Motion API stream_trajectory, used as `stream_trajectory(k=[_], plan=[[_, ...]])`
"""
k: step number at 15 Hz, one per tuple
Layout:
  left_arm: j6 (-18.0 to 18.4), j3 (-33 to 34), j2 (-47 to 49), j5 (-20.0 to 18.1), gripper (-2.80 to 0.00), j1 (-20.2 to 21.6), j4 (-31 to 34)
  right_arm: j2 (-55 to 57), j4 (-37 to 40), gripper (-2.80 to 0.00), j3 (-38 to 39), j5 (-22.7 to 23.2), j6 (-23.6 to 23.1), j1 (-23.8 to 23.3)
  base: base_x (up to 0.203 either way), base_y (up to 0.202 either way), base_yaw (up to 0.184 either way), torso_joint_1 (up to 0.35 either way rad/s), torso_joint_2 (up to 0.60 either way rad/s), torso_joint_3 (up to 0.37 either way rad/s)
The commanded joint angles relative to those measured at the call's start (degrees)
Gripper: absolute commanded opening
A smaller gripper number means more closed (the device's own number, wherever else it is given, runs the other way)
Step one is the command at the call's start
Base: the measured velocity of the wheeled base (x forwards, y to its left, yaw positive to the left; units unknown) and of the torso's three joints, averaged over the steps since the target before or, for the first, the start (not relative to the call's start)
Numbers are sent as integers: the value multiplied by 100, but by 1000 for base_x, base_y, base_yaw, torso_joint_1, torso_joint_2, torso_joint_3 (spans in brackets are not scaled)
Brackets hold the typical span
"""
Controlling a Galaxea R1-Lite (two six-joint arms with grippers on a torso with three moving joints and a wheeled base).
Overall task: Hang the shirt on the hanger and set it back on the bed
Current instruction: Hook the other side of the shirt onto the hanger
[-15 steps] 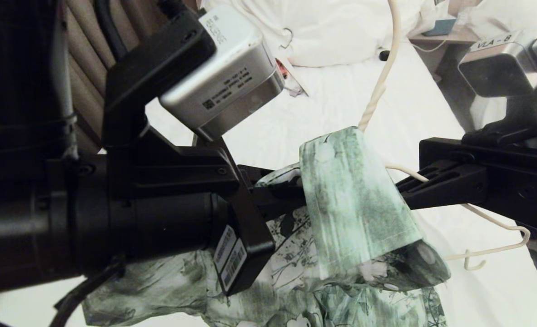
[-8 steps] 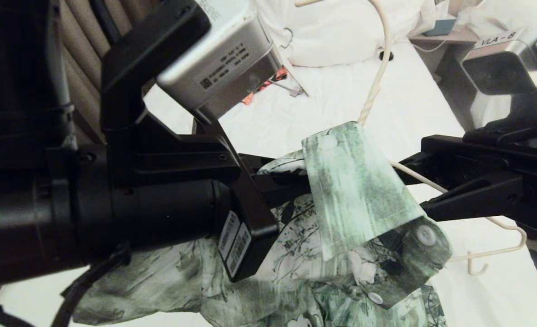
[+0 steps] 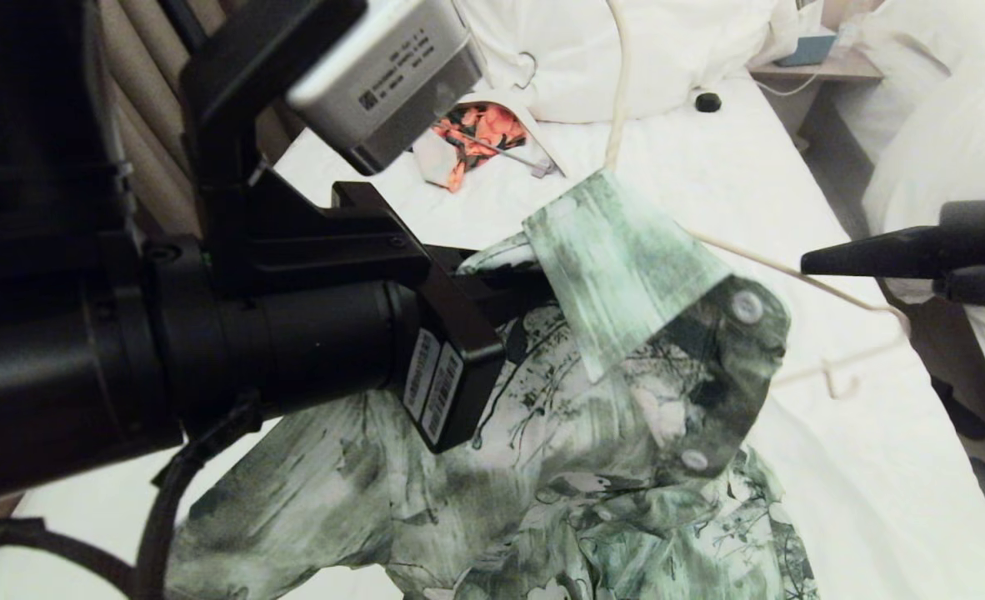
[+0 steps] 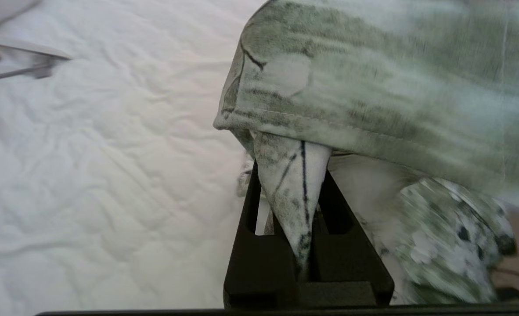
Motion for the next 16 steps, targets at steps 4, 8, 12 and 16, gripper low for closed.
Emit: stream_trajectory(k=[4, 8, 12, 16], plan=[[-17, 72, 38, 73, -280, -4, -277, -317, -69, -191, -488, -847, 1760, -828, 0, 0, 0, 0, 0, 0], [-23, 124, 41, 234, -280, 5, -851, 266, 80, -280, -993, -2840, 2625, -409, 0, 0, 0, 0, 0, 0], [-408, 211, -32, 284, -280, 29, -1453, 847, 1067, -280, -1755, -5094, 2998, 381, 0, 0, 0, 0, 0, 0], [-896, 467, -128, 266, -280, 121, -1701, 723, 1614, -280, -1829, -5855, 3203, 873, 0, 0, 0, 0, 0, 0]])
